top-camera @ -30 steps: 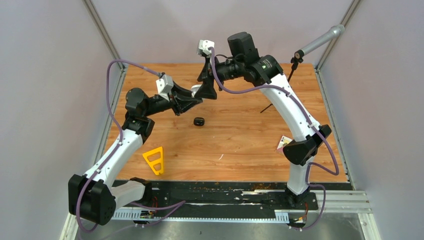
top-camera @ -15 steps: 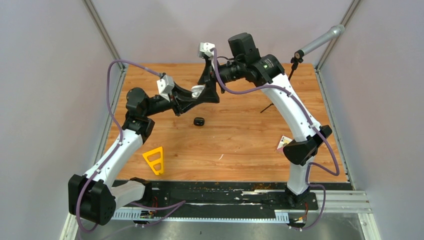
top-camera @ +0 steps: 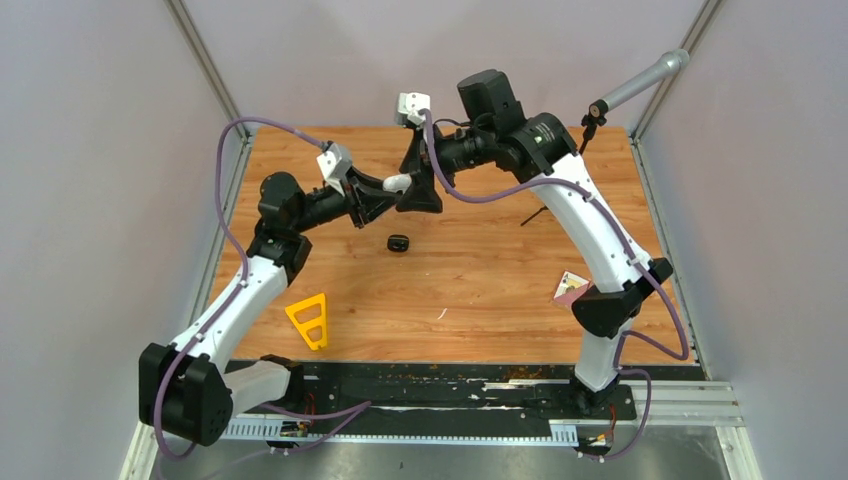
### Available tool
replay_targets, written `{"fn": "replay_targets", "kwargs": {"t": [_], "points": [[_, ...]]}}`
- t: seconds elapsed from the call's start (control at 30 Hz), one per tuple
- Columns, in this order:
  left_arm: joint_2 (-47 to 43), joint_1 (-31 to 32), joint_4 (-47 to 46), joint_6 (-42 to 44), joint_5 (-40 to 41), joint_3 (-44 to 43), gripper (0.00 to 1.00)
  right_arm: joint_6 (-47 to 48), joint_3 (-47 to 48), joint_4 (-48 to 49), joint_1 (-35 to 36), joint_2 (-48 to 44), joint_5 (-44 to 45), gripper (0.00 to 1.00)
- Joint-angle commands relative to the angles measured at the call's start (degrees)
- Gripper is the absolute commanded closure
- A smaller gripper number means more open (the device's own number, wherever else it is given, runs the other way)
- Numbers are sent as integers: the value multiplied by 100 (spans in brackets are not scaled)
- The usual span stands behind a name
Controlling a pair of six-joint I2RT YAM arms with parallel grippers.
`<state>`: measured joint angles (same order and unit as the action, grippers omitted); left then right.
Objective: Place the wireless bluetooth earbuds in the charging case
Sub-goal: Close the charging case with the earbuds inside, then place the charging case with the earbuds at the center of the board.
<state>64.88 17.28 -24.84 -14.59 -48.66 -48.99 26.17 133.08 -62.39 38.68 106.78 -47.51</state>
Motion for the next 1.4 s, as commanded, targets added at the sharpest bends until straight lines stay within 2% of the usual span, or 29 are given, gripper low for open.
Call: {"fn": "replay_targets", "kwargs": {"t": [0.0, 0.07, 0.2, 0.33, 0.6, 0.87, 1.0, 1.13, 1.23, 1.37], "points": [[110, 3, 38, -160, 210, -78, 100, 538, -17, -3, 78, -540, 973, 21], [146, 4, 221, 27, 72, -15, 100, 516, -85, 79, -109, -658, 1416, 20], [252, 19, 1253, 852, -290, 286, 100, 284, -743, 314, -918, -958, 1529, 20], [251, 67, 2264, 1607, -214, 647, 100, 372, -1390, 342, -1152, -1262, 1705, 20], [1051, 89, 2928, 1086, -73, 709, 98, 511, -1836, 347, -1162, -1396, 2144, 19], [2197, 127, 4022, 1581, -359, 87, 98, 569, -2014, 368, -1161, -1405, 2335, 19], [2814, 420, 4409, 1718, -356, -357, 96, 661, -2073, 350, -1162, -1455, 2431, 19], [3370, 854, 4387, 1501, -3, -816, 92, 663, -2170, 359, -1170, -1540, 2457, 19], [3636, 1031, 3805, 383, 636, -1097, 87, 662, -2300, 350, -1174, -1626, 2465, 19], [3996, 1102, 3135, -922, 1041, -1412, 85, 666, -2446, 326, -1170, -1699, 2452, 19]]}}
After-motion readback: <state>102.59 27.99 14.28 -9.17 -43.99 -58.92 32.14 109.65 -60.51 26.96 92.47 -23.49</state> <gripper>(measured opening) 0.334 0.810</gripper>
